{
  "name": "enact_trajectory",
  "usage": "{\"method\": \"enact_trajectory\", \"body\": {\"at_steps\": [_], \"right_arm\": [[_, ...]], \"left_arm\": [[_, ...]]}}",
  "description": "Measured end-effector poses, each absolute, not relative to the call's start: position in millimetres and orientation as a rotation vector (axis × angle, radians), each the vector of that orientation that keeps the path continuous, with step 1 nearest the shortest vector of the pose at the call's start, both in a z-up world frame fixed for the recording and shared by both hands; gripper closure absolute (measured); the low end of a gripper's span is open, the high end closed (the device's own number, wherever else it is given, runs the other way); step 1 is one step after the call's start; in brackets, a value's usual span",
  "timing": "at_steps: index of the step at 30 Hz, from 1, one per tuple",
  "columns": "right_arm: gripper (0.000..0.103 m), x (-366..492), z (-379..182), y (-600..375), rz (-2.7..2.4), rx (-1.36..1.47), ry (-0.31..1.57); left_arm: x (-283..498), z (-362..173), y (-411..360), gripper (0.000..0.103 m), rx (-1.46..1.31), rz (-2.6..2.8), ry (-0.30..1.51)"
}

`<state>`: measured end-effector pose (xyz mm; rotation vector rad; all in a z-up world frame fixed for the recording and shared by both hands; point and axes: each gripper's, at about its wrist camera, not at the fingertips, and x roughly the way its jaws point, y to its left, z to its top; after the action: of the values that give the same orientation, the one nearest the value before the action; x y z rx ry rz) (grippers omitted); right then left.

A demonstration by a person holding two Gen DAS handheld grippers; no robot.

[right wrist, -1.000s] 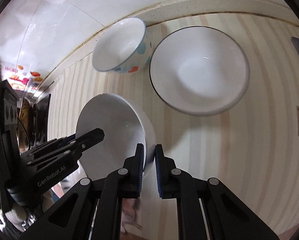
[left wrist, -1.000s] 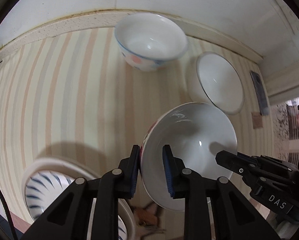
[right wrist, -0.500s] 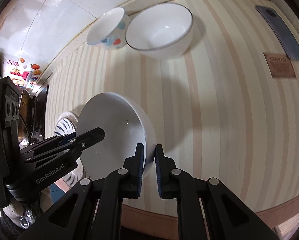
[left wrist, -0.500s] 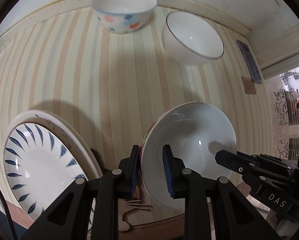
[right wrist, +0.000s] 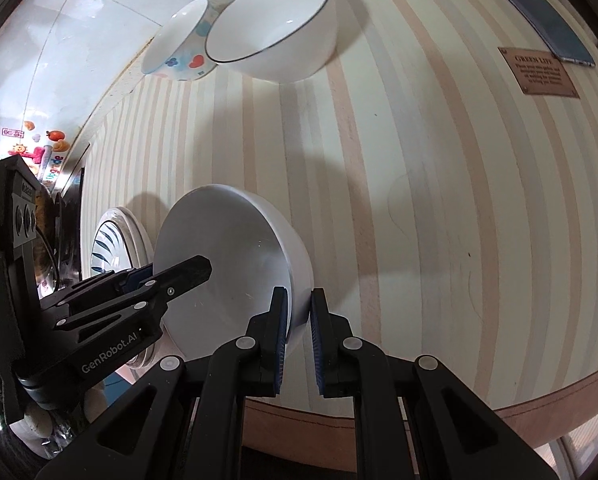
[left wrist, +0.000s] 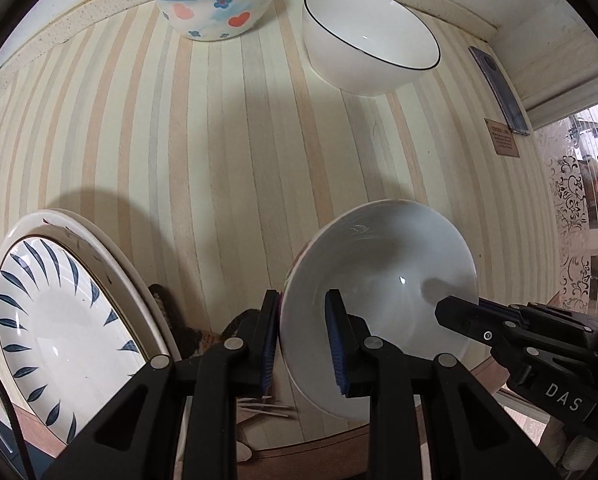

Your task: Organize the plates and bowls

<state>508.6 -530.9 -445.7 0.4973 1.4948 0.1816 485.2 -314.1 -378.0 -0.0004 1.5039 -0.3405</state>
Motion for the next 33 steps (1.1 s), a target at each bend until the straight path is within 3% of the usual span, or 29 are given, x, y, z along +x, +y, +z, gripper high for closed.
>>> {"method": "enact_trajectory", "body": {"at_steps": [8,18,19,21,23,25,33], "right_arm": [[0.090,511,-451,-532,0.179,0.498,1.526],[0.090,531,-414,-575,0.182,0.640,1.467],[0.090,539,-405,-581,0.183,0.649,1.449],[0.086,559,-391,-593,0.182,0.654,1.395],[0.067,578,-382,-600,0.168,0.635,1.364],[0.061,602,-381,-606,0.159,0.621,1.336],[0.061,678,-420,-605,0.107,0.627,1.360]], "left_arm": [[486,-380,-318,0.082,-0.004,-0.342,1.528],[530,-299,-301,0.081,-0.115,-0.348,1.391],[543,-295,-303,0.076,-0.125,-0.344,1.377],[566,-295,-304,0.074,-0.142,-0.330,1.368],[593,-301,-309,0.074,-0.169,-0.322,1.375],[614,-312,-316,0.074,-0.162,-0.313,1.387],[659,-365,-341,0.076,-0.167,-0.322,1.460]]}}
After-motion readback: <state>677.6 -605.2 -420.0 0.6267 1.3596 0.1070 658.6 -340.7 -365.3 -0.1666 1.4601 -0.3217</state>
